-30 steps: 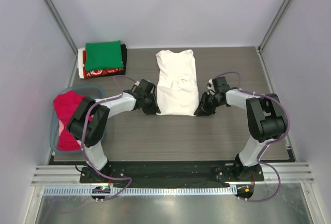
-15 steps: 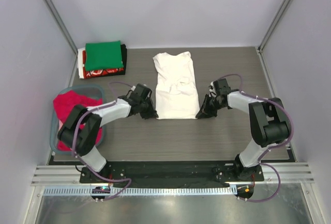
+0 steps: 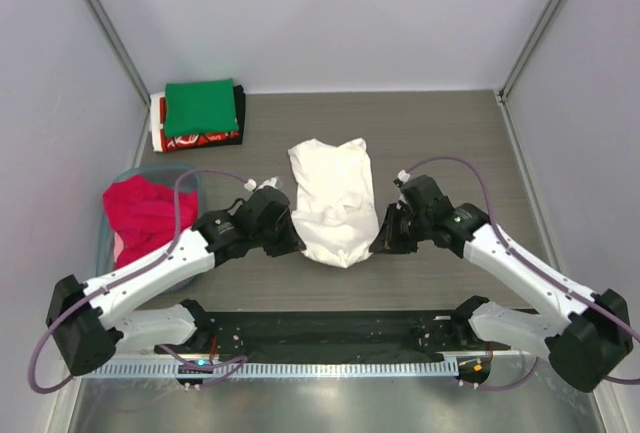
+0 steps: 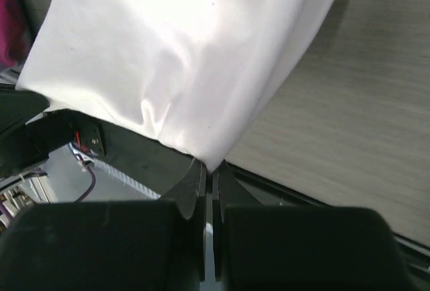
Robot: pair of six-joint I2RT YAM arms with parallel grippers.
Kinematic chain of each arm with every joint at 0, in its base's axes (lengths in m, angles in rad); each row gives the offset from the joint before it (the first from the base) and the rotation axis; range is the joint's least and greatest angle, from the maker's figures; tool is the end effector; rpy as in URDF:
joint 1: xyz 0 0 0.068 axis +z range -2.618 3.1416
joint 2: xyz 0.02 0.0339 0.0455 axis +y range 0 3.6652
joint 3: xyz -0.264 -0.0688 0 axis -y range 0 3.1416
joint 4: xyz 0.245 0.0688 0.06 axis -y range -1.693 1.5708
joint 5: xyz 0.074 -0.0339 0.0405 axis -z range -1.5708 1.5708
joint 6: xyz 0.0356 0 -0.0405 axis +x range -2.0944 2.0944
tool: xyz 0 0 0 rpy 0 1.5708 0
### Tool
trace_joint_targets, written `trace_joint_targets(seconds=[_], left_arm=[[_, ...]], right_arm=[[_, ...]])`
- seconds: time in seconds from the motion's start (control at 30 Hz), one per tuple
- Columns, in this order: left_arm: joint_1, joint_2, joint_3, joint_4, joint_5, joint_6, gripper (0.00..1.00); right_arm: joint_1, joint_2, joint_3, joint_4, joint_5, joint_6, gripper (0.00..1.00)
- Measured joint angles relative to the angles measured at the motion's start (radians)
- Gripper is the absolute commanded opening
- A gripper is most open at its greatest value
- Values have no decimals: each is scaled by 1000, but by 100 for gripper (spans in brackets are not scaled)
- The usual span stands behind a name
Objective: Fold and stack the t-shirts
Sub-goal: Fold the tshirt
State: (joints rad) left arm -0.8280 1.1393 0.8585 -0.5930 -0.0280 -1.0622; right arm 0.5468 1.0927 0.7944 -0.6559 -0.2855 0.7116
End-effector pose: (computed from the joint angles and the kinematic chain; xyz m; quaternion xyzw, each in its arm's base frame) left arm 0.1576 -0.1702 0.2590 -0.1145 0.9328 -0.2691 0.2106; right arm 0.1766 0.1193 0.2450 0.0346 0.9435 0.2864 0.1631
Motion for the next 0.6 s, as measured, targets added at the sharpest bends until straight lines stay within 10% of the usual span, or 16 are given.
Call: trace_joint_targets(seconds=[0.6], left_arm=[[10,55,278,-308,-189,10,0]], right_arm=[[94,135,294,-227,331,28,1]])
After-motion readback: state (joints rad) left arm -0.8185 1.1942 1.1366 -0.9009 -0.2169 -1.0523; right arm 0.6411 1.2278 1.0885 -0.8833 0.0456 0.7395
